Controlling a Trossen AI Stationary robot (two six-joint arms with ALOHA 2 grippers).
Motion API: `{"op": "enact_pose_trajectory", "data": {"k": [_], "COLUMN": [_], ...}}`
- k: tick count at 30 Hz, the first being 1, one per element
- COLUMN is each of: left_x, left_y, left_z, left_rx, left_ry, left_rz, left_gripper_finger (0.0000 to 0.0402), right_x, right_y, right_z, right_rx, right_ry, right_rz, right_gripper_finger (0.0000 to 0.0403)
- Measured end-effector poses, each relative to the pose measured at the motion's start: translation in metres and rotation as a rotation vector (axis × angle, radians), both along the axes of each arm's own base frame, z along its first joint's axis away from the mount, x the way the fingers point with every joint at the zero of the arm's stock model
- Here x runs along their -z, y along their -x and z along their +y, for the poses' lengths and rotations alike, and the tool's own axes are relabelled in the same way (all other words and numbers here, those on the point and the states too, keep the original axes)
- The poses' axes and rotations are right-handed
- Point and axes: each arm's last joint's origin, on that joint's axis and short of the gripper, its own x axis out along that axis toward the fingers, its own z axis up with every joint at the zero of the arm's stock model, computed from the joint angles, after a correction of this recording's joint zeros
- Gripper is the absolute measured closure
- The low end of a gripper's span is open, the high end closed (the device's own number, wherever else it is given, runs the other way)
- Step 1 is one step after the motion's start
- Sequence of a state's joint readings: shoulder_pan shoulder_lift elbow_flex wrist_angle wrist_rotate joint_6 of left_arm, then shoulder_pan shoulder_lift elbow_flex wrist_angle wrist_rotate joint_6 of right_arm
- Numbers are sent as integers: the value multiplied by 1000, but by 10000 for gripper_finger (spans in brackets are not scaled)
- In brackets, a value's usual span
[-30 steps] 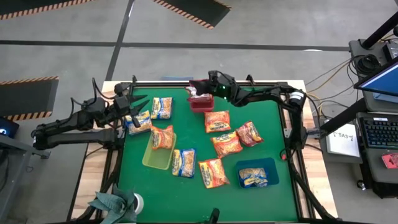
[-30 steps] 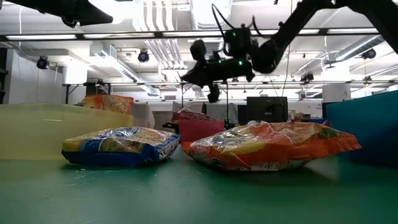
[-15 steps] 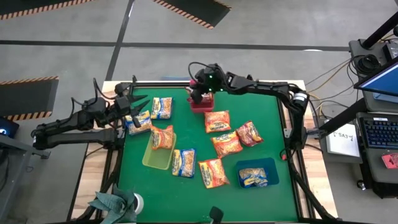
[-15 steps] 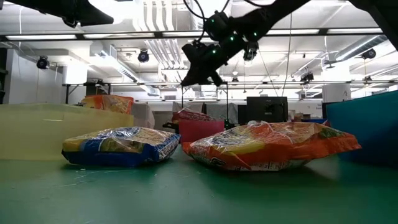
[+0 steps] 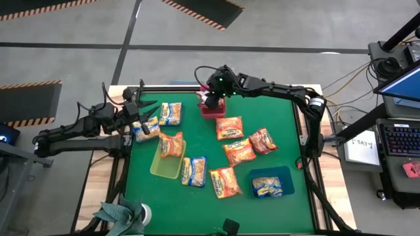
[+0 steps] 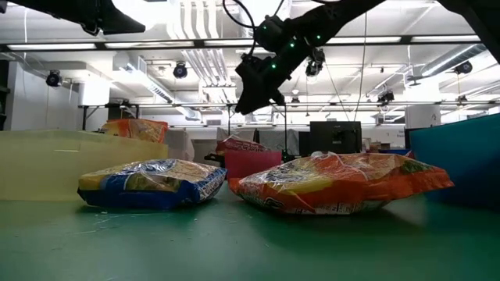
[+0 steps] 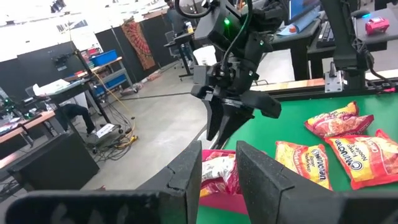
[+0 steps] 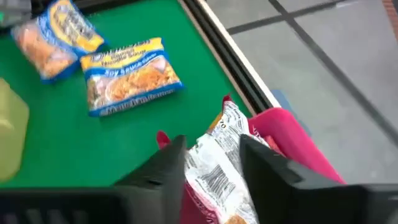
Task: Sort Maruchan noodles
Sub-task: Put the noodle pack into the red bin
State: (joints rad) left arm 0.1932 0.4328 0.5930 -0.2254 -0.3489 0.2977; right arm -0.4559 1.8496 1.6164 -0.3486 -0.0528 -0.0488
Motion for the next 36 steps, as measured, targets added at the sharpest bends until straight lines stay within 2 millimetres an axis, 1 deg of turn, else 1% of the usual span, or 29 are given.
{"op": "enact_pose_trajectory", "data": {"k": [3,6,8,10,13,15,18,22,25,27,32,36], "left_x": [0,0,0,0,0,0,0,0,0,0,0,0], "left_y": [0,0,0,0,0,0,0,0,-1,-1,-1,-1], "left_z": [0,0,0,0,0,0,0,0,0,0,0,0], "left_rx": [0,0,0,0,0,0,0,0,0,0,0,0], "left_ry": [0,0,0,-2,-4,-4,-4,-3,-3,-3,-3,-2], "left_rz": [0,1,1,2,3,4,4,3,5,5,6,6], "left_gripper_finger": [320,320,320,320,320,320,320,320,320,320,320,320], "right_x": [1,4,10,14,17,19,24,41,49,54,82,89], "right_y": [-2,-5,-7,-10,-14,-16,-21,-22,-22,-27,-34,-42], "right_z": [5,16,28,38,52,58,61,61,59,57,51,45], "right_rx": [-110,-232,-277,-261,-187,-147,-101,-77,-46,-37,-16,15], "right_ry": [118,234,303,365,440,432,391,374,358,365,376,390], "right_rz": [58,135,209,265,321,310,247,224,185,165,228,237], "right_gripper_finger": [195,136,110,97,96,102,112,123,126,126,127,128]}}
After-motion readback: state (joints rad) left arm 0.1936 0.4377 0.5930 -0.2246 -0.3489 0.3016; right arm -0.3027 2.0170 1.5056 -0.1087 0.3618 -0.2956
